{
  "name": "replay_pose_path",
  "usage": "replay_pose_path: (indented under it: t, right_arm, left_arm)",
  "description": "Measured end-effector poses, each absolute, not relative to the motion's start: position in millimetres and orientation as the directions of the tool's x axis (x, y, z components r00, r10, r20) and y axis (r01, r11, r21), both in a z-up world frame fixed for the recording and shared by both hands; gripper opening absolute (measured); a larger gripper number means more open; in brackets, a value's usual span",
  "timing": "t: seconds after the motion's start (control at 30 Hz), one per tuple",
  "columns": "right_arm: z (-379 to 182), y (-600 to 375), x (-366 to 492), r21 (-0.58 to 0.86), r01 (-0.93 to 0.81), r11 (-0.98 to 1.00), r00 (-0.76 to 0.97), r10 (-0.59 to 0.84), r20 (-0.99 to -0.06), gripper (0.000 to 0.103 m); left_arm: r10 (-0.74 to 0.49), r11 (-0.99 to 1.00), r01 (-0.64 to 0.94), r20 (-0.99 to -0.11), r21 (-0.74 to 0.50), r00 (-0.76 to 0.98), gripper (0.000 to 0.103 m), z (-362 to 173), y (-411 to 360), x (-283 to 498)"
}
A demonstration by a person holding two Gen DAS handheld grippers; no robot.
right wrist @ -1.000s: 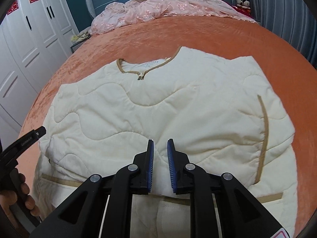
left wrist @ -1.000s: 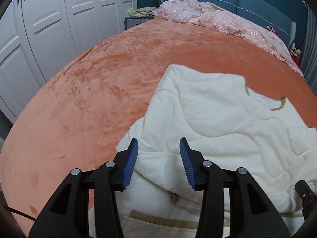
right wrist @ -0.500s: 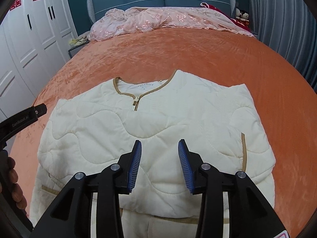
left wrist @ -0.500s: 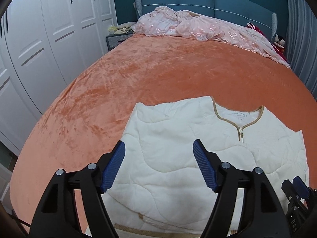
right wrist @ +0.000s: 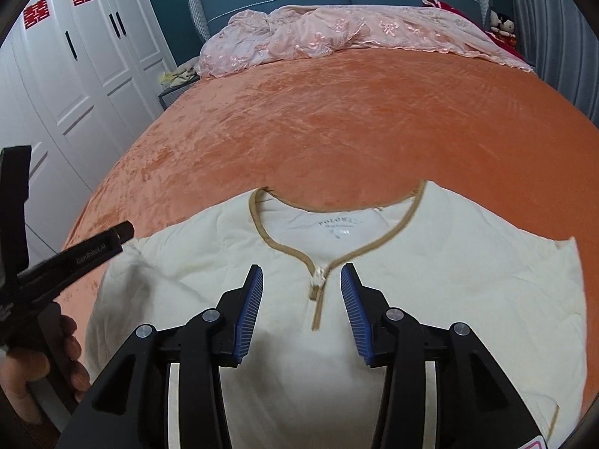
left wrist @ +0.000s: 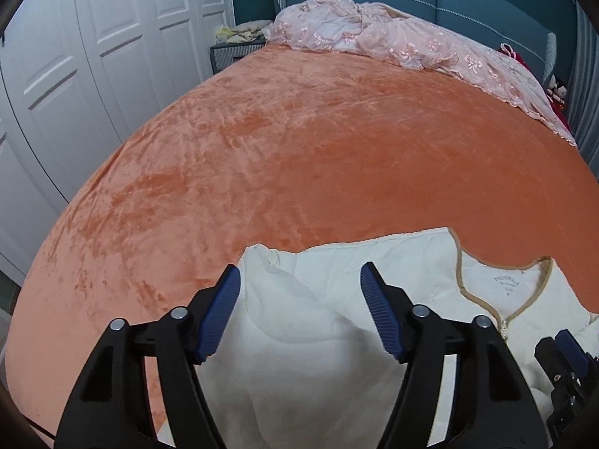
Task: Fold large clothes
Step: 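Open both grippers and lift them off the folded jacket, then grasp the jacket beside the brown-trimmed collar with both grippers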
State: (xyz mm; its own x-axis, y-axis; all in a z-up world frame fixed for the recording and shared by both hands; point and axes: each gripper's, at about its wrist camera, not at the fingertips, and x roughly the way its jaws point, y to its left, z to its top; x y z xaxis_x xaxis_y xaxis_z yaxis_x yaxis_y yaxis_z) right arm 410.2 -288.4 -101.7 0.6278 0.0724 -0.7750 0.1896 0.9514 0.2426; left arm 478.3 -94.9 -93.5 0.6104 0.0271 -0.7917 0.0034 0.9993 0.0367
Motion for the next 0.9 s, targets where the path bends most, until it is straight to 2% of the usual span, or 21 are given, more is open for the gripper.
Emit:
replay_pose_path:
  t: [0.23,0.43,0.47,0.5,0.53,0.67,0.9]
  right_arm:
    - [-139,-268,482,0.296,0.147,0.944,0.555,0.169,-0.815,0.044]
    - [-169,-258,512,0.317,0.155,0.936,0.509,0.199,-0.837,0.046]
    - [-170,-255,512,0.299,0.141,0.944,0.512,0.189,-0.838,0.043]
    - [-168,-252,512,0.288,0.119,0.95,0.52,0.187,-0.833,0.018]
    - [-165,-251,511,0.29,0.105,0.951,0.526,0.195,-0.828,0.002]
    - [-145,-255,499,0.274,0.102,0.956,0.6,0.161,-0.783,0.001]
    - [-172,-242,504,0.176,0.104,0.979,0.537,0.093,-0.839,0.001]
  left_arm:
    - [0.055,0.998,-0.038,-0.828,0.04,0.558,0.063,-146,-82,499]
    - [0.045,0.998,-0.057,-0.809,0.014,0.586,0.069,-160,-76,495]
    - [0.046,0.998,-0.06,-0.808,0.013,0.588,0.07,-161,-76,495]
    - [0.046,0.998,-0.063,-0.808,0.01,0.588,0.072,-162,-75,496]
    - [0.042,0.998,-0.066,-0.807,0.004,0.589,0.072,-163,-74,495]
    - [0.037,0.998,-0.069,-0.805,-0.006,0.592,0.074,-164,-73,495]
    - [0.088,0.996,-0.07,-0.795,0.057,0.601,0.076,-169,-81,493]
